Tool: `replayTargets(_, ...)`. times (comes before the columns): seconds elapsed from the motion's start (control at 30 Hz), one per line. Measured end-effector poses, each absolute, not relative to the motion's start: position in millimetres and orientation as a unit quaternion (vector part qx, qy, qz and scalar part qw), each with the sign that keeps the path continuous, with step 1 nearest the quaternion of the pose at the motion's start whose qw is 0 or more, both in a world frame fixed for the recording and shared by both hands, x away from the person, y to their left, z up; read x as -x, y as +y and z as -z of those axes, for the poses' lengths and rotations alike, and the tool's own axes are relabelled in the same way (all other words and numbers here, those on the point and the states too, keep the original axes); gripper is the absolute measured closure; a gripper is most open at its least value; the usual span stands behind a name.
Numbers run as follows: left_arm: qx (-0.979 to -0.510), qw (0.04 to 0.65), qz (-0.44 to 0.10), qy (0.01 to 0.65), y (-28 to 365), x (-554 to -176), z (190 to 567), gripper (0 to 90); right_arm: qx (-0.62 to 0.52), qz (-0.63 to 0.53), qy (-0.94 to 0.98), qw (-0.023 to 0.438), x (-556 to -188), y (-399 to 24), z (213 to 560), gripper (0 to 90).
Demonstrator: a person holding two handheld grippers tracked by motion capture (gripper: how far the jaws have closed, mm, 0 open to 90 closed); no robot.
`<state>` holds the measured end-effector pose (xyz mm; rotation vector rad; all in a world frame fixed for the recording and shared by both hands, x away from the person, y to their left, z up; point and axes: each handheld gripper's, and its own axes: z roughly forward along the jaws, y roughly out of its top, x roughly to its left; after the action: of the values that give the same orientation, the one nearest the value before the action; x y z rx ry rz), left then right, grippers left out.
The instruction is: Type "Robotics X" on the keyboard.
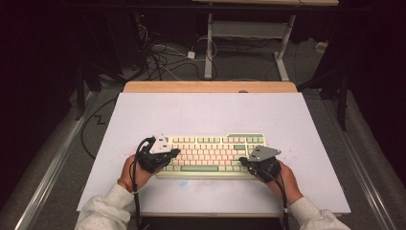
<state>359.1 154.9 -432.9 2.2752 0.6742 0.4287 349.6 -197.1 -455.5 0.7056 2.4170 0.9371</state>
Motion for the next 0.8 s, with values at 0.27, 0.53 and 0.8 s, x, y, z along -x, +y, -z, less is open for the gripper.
replayTargets(0.27, -0.894, 0.335, -0.147, 0.258, 141.0, -370.4, 427.3, 87.9, -0.254, -0.34, 0.877, 0.227, -349.3, -197.3, 455.7, 90.0)
replayTargets(0.53, -0.9, 0.329, -0.141, 0.25, 126.1, -379.8, 428.1, 87.9, -0.253, -0.339, 0.876, 0.23, -348.6, -197.1, 455.8, 90.0)
replayTargets(0.8, -0.905, 0.317, -0.138, 0.248, 114.8, -387.3, 434.3, 87.9, -0.253, -0.339, 0.877, 0.23, -348.5, -197.1, 455.9, 90.0)
